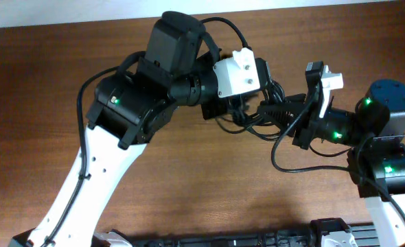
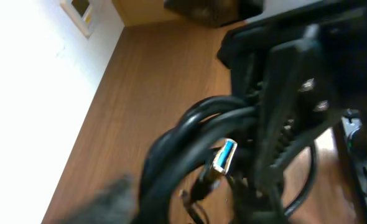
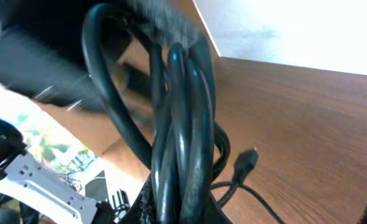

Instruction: Untangle cables

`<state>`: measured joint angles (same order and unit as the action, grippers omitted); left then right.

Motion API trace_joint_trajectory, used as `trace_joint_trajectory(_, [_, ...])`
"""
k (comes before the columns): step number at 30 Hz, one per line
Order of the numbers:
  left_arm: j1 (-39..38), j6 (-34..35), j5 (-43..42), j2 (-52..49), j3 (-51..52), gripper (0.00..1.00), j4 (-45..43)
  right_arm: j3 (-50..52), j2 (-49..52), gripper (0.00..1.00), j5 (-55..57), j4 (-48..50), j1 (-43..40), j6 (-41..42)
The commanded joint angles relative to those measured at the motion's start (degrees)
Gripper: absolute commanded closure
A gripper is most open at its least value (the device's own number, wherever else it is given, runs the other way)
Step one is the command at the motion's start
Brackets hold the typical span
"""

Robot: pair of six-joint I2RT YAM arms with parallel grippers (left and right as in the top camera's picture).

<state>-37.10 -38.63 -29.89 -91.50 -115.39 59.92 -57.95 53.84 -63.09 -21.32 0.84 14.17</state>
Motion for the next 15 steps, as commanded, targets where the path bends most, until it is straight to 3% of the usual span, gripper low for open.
trace_joint_trajectory(1, [0.0,1.0,-0.6,0.5,-0.9,0.01,-0.3,-0.1,-0.1,0.96,0.8,0.3,-0.1,-0.2])
trace_joint_trajectory(10, [0.2,25.4,24.2,0.6,-0.9,0.01,-0.3,-0.1,-0.1,0.96,0.8,0.3,-0.1,-0.2])
trace_joint_trajectory(15, [0.1,27.5,25.2,0.7,-0.9,0.01,-0.2,-0.1,-0.1,0.96,1.2,0.3,-0.2,-0.2])
